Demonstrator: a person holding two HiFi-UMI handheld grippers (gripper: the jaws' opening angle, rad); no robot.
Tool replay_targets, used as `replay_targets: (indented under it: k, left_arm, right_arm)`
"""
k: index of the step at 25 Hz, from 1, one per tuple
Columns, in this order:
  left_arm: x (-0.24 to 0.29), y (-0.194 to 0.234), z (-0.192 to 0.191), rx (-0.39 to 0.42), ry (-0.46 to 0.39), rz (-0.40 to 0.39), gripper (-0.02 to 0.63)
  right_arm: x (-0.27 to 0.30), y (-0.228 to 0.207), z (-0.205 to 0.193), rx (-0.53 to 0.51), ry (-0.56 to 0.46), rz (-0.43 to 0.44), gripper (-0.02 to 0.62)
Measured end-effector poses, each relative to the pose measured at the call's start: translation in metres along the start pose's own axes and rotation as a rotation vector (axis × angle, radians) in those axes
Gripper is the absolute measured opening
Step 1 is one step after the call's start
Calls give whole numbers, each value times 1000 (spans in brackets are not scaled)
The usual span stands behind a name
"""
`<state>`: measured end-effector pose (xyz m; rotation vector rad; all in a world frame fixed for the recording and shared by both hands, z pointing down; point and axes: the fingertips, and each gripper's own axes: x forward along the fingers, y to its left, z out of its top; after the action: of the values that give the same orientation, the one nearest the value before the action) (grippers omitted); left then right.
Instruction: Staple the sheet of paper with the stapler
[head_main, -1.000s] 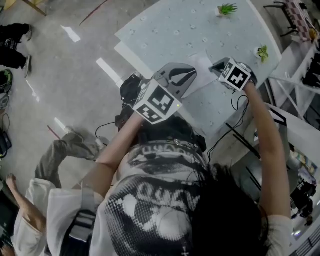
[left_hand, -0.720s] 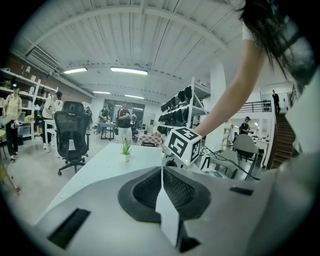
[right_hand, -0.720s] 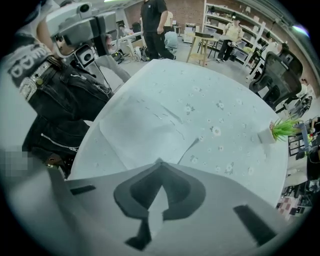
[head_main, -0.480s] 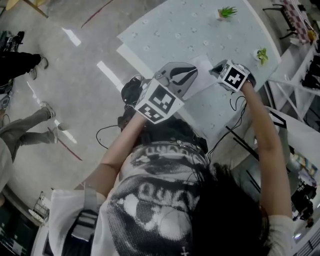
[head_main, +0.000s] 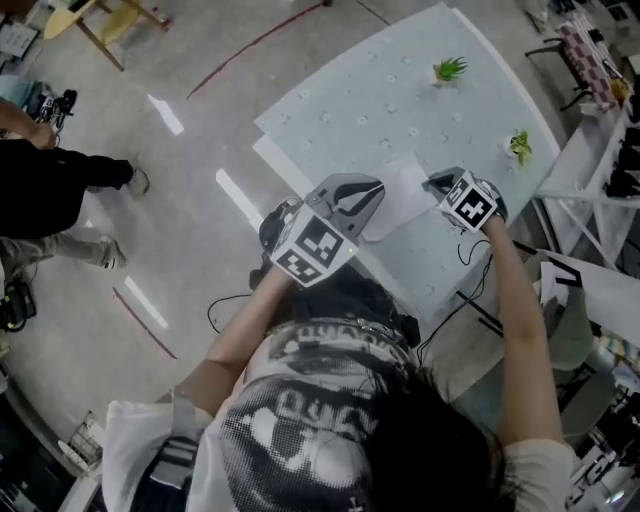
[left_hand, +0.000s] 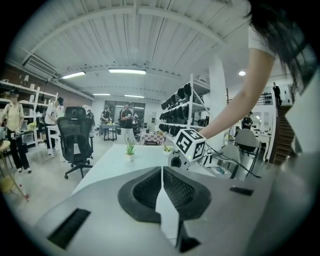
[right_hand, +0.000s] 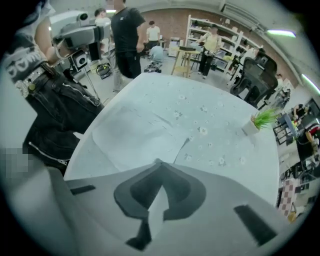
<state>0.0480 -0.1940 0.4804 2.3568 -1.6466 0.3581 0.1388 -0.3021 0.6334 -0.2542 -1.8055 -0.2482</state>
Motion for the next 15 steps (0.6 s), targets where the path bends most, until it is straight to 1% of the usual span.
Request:
replay_targets:
  k: [7, 12, 15]
  left_arm:
    - [-4, -8, 2, 37, 36, 0, 9]
    - [-6, -13, 5, 43, 46, -5, 9]
    - [-8, -15, 5, 52, 58, -14, 9]
  right_arm:
    - [-9, 8, 1, 185, -190, -77, -8]
    - [-34, 12, 15, 367, -398, -168, -8]
    - [-48, 23, 29, 453, -514, -205, -8]
